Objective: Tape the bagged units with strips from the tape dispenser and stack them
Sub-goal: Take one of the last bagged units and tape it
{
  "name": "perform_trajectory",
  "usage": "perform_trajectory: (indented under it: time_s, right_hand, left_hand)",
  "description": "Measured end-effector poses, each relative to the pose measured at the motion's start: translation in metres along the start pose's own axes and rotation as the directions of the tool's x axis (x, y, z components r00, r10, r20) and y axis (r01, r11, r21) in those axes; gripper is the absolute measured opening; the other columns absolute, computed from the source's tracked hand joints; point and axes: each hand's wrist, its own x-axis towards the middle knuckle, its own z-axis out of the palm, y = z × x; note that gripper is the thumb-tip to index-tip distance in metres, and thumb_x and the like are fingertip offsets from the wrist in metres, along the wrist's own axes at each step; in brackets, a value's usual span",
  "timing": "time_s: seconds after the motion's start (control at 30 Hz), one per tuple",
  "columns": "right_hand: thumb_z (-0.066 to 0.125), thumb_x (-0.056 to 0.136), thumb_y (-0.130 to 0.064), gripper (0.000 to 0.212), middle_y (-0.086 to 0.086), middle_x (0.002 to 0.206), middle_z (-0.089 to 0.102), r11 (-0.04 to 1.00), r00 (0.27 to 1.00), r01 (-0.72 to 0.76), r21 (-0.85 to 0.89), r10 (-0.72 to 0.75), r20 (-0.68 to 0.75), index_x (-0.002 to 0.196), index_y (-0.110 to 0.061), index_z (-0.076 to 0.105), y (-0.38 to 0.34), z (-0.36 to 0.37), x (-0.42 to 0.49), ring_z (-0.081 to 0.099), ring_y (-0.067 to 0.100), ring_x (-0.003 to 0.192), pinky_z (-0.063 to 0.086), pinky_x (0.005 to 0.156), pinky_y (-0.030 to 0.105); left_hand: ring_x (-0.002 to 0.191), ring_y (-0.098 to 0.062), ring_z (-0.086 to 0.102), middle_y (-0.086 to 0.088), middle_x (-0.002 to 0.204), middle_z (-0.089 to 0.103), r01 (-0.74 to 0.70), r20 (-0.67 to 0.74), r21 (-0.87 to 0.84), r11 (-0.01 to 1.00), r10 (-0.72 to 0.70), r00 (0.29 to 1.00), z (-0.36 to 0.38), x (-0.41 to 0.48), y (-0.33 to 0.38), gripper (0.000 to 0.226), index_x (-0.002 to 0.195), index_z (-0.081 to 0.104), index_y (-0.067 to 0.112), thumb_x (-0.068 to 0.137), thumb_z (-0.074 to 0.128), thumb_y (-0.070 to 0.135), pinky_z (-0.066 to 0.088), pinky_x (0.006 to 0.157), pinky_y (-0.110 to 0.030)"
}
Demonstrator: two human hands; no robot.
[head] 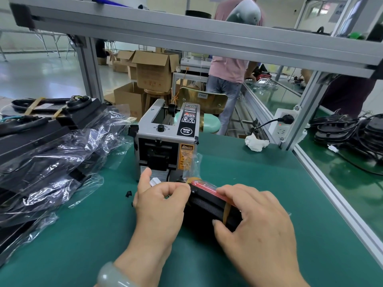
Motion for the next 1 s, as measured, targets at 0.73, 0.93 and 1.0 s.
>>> perform_trajectory:
  time_s: [0.73,0.93,1.0]
  right_hand:
    - [0.088,0.036,-0.022,0.057,-0.014,0.086,0.067,0.999,0.998,-0.039,-0.004,0.039,0.042,0.089,-0.032,0.068,-0.003,0.001,-0.002,0.059,0.022,0.07,0.052,0.061,0.035]
    - [0.088,0.037,-0.023,0.057,-0.015,0.087,0.067,0.999,0.998,-0.036,-0.001,0.036,0.055,0.09,-0.032,0.068,-0.003,0.001,-0.001,0.058,0.022,0.072,0.053,0.064,0.036]
    - [0.088,0.038,-0.023,0.057,-0.015,0.088,0.067,0.999,0.997,-0.037,-0.003,0.037,0.06,0.09,-0.033,0.068,-0.003,0.001,-0.001,0.058,0.021,0.072,0.052,0.064,0.035]
  left_hand:
    - [0.138,-0.011,0.024,0.017,0.15,0.02,-0.097,-0.116,0.08,0.992,0.106,0.988,0.009,-0.004,-0.014,0.018,0.059,0.068,0.031,0.076,0.073,0.026,0.016,0.097,-0.013]
    - [0.135,-0.014,0.023,0.014,0.151,0.024,-0.124,-0.152,0.184,0.975,0.153,0.976,0.011,-0.003,-0.014,0.019,0.058,0.064,0.038,0.072,0.072,0.029,0.007,0.075,0.014]
    - [0.135,-0.014,0.022,0.014,0.15,0.026,-0.142,-0.166,0.202,0.969,0.177,0.97,0.011,-0.003,-0.014,0.019,0.056,0.064,0.038,0.071,0.072,0.029,0.004,0.078,0.014]
